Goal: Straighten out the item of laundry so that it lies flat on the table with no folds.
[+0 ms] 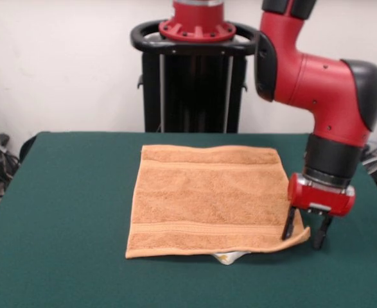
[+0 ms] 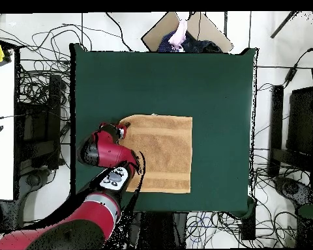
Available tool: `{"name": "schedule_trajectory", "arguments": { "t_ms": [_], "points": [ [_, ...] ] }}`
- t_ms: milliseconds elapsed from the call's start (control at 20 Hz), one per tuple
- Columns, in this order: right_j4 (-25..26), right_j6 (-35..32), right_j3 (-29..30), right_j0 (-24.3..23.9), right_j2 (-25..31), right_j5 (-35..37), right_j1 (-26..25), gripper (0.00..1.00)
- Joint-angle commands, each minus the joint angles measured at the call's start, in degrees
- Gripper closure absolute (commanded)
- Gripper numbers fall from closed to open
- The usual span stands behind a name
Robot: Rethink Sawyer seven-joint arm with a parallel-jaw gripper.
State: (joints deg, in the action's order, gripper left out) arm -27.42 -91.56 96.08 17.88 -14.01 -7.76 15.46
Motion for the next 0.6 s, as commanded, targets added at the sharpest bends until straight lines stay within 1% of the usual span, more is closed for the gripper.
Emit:
{"name": "schedule_trajectory", "arguments": {
  "t_ms": [50,300,400,500,600],
  "points": [
    [3.42,-7.44,-5.01,-4.99,2.27,-1.05,-3.37,0.0],
    [3.82,-8.71,-9.12,-5.94,4.28,-0.97,-5.37,0.0],
    [4.64,-9.23,-10.43,-6.94,6.52,-0.78,-5.84,0.0],
    [4.41,-10.1,-11.49,-7.13,7.9,-0.63,-6.34,0.0],
    [2.86,-10.82,-12.92,-6.29,8.0,0.4,-7.02,0.0]
  ]
}}
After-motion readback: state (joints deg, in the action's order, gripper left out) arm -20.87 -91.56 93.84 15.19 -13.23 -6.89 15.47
